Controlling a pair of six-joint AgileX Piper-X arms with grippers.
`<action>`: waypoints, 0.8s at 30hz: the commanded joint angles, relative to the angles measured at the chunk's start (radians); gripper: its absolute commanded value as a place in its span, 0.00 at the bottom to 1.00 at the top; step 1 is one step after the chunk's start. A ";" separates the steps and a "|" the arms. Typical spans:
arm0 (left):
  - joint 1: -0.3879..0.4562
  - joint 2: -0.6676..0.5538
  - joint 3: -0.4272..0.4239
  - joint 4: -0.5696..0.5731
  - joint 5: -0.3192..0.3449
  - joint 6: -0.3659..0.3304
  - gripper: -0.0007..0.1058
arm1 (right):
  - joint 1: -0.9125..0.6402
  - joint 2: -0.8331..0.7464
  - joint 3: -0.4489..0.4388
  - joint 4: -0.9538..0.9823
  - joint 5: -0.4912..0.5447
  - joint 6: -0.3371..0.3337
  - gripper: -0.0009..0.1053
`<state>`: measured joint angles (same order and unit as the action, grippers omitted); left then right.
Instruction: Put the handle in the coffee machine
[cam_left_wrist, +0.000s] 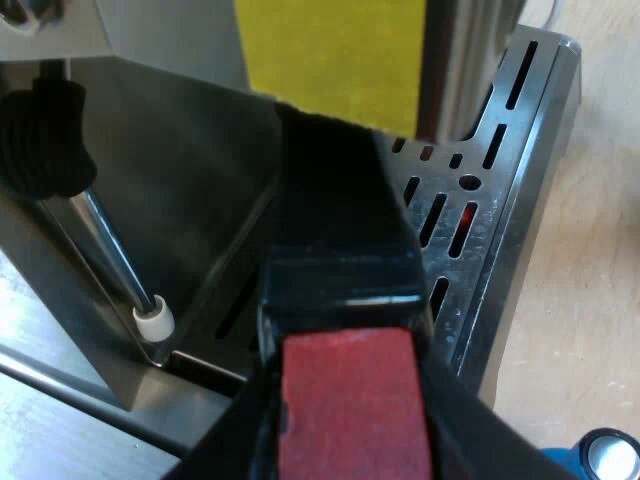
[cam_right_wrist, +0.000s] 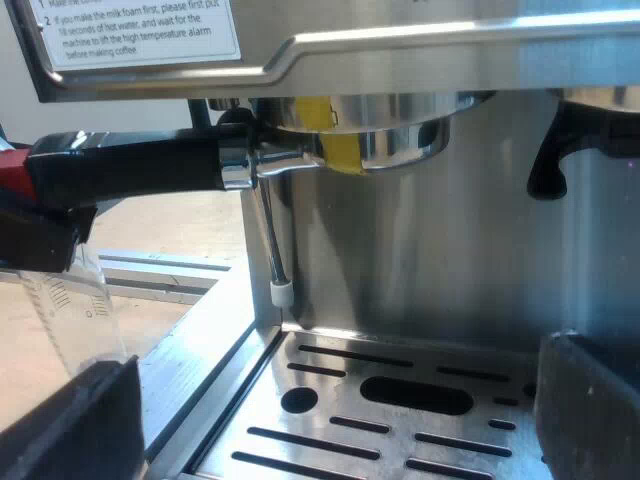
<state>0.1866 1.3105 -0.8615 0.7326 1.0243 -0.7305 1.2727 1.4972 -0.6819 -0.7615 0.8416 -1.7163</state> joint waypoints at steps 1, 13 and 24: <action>-0.001 -0.033 -0.016 -0.035 0.143 -0.005 0.01 | 0.000 -0.002 -0.006 -0.013 0.008 -0.008 0.76; -0.001 -0.033 -0.016 -0.035 0.143 -0.005 0.01 | 0.000 -0.002 -0.006 -0.013 0.008 -0.008 0.76; -0.001 -0.033 -0.016 -0.040 0.137 -0.005 0.01 | 0.000 -0.002 -0.006 -0.013 -0.043 -0.008 0.76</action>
<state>0.1866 1.3105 -0.8615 0.7326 1.0252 -0.7305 1.2727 1.4972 -0.6819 -0.7615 0.8193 -1.7163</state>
